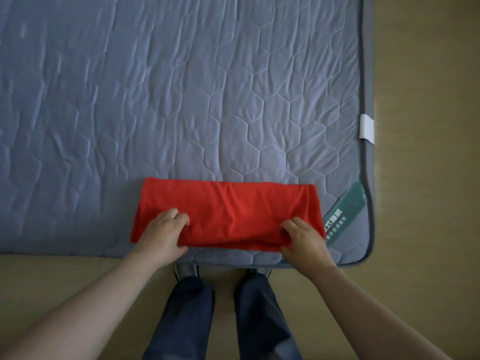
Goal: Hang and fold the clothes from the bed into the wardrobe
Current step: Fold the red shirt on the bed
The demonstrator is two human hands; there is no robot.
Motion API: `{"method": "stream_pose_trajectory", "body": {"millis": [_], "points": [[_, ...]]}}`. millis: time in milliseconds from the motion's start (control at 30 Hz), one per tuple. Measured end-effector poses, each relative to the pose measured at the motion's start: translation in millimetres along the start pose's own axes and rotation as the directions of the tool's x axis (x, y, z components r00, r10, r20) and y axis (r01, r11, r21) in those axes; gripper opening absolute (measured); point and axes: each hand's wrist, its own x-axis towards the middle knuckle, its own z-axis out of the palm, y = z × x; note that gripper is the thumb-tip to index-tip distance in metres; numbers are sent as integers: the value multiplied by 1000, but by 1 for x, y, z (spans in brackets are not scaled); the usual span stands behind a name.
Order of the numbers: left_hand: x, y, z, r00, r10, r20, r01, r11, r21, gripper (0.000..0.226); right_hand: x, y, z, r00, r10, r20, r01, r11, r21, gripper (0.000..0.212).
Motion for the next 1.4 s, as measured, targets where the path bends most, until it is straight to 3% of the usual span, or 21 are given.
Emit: {"method": "stream_pose_trajectory", "body": {"millis": [100,167,267,300,367,400,467,633,767,967,1133,1300,1400], "points": [[-8,6,20,999,40,-8,-41,998,-54,45,-6,-2,15,996,39,77,-49,989,137,37],[-5,16,15,987,87,-136,-105,987,-125,31,0,-6,11,993,94,-78,-81,985,150,27],[15,40,0,943,139,-302,-217,945,-244,23,19,-5,-1,884,291,-366,-247,955,162,30],[23,48,-3,940,137,-313,-229,932,-280,25,25,-5,-4,846,400,-353,-348,915,203,45],[35,58,4,965,93,-245,-177,921,-346,32,34,-2,-3,780,604,-164,-522,772,362,78],[40,62,12,983,68,-168,-124,929,-349,40,36,2,0,745,665,-51,-577,681,450,87],[48,67,30,1000,25,6,-23,962,-273,57,38,14,4,711,697,93,-611,547,573,83],[55,71,50,988,-35,149,69,972,-225,67,37,30,7,780,592,204,-545,483,685,44],[52,71,44,992,-17,125,63,924,-378,51,26,28,-5,855,517,40,-408,624,667,21],[30,48,19,977,-179,-117,78,810,-582,24,4,-14,-36,934,336,-120,-194,760,621,16],[1,3,2,922,-348,-172,172,764,-621,21,3,-88,-58,960,187,-207,-40,825,563,15],[-33,-44,-8,882,-448,-146,236,687,-687,17,12,-174,-49,982,98,-159,-15,890,456,19],[-48,-79,-10,842,-526,-118,290,627,-723,26,30,-223,-26,996,28,-80,8,908,420,25]]}}
